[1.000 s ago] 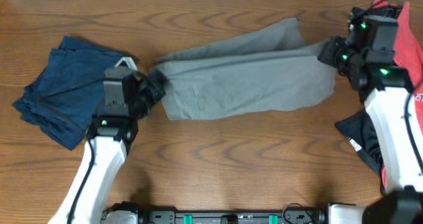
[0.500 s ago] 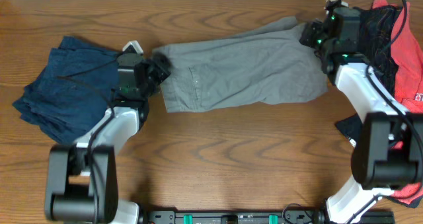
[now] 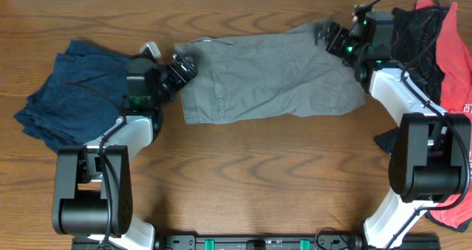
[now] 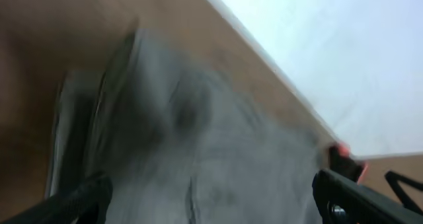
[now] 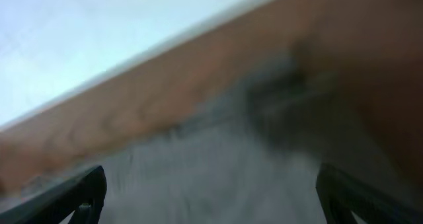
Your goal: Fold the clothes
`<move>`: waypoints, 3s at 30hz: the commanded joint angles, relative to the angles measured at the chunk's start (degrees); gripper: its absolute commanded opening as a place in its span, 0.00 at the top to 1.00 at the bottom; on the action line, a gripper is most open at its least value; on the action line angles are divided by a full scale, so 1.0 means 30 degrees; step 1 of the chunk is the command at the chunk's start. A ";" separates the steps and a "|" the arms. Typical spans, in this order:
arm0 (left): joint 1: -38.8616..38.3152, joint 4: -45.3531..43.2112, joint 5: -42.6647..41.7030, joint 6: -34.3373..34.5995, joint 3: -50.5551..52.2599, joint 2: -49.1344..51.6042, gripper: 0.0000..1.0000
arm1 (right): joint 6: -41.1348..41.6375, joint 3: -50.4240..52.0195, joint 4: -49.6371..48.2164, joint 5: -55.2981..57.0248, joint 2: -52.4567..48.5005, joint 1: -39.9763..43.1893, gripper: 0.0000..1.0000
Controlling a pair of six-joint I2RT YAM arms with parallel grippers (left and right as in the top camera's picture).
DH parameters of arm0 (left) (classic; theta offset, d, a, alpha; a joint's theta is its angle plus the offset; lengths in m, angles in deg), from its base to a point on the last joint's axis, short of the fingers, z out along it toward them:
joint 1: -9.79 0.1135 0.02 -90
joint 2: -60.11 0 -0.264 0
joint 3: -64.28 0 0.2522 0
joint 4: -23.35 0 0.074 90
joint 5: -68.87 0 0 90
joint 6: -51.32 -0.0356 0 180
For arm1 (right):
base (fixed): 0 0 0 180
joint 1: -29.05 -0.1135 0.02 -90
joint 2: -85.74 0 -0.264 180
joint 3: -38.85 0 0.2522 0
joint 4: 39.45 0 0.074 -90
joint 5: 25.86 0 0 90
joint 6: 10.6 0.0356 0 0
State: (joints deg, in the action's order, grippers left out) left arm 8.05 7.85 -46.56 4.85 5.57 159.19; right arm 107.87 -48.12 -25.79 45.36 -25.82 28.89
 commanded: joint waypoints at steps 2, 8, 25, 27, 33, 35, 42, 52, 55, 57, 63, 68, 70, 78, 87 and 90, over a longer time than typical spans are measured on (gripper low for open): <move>-0.0539 0.3002 -0.0648 -0.1224 -0.0095 -0.0197 0.02 | -0.2149 -0.0131 0.2812 -0.0634 0.0372 -0.0117 0.06; -0.1610 0.5311 0.0561 -0.2863 -0.0095 -0.0168 0.02 | -0.4670 0.0124 0.5581 0.0772 -0.0852 -0.0459 0.25; -0.2455 1.7974 0.1552 -0.3577 0.0175 -0.0175 0.02 | -0.1654 0.0131 1.5752 0.7504 -0.2149 -0.0379 0.54; -0.2448 1.9824 0.1333 -0.4342 0.0175 -0.0197 0.02 | -0.1341 0.0131 1.6910 0.7803 -0.1974 -0.0379 0.57; -0.2448 2.3365 0.1341 -0.5814 0.0168 -0.1683 0.02 | -0.0291 0.0138 1.9613 0.7708 -0.0168 -0.0437 0.60; -0.2448 2.3452 0.1355 -0.5872 0.0153 -0.2834 0.02 | -0.0211 0.0138 1.9955 0.7606 0.0750 -0.0459 0.60; -0.2426 1.9766 0.4335 -0.5865 0.0117 -0.6914 0.02 | -0.0313 0.0138 1.8986 0.7104 0.4503 -0.0459 0.06; -0.2433 1.0790 0.4510 -0.5872 0.0124 -0.4328 0.02 | -0.1501 0.0138 1.6815 0.5319 0.5399 -0.0313 0.06; -0.2433 0.8852 0.4510 -0.5865 0.0124 -0.2922 0.02 | -0.1501 0.0138 1.6830 0.4962 0.5399 -0.0328 0.07; -0.2433 0.7868 0.4495 -0.5858 0.0117 -0.2142 0.02 | -0.1501 0.0138 1.6917 0.4962 0.5399 -0.0328 0.08; -0.2382 0.8014 0.4248 -0.5850 0.0117 -0.1938 0.88 | -0.1494 0.0146 1.6721 0.5355 0.5370 -0.0306 0.17; -0.2025 0.9143 0.2157 -0.5071 0.0117 -0.4503 0.94 | -0.1348 0.0146 1.5424 0.5311 0.4852 -0.0270 0.25; -0.2018 1.0608 0.2368 -0.4991 0.0117 -0.5719 0.94 | -0.0896 0.0146 1.4848 0.4852 0.4342 -0.0270 0.26; -0.2018 1.5518 0.2353 -0.4976 0.0124 -0.6120 0.94 | 0.1122 0.0146 1.1890 0.1333 0.1588 -0.0328 0.22; -0.2018 1.8884 0.2339 -0.4983 0.0124 -0.6062 0.94 | 0.4124 0.0138 0.8845 0.0459 0.0466 -0.0415 0.22; -0.2018 1.9708 0.2339 -0.4991 0.0131 -0.6062 0.94 | 0.5122 0.0138 0.8262 0.0481 0.0364 -0.0568 0.25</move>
State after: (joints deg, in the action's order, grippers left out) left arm 1.75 65.47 -39.22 -10.16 6.07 140.64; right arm 118.38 -47.49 -0.28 47.78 -24.18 27.73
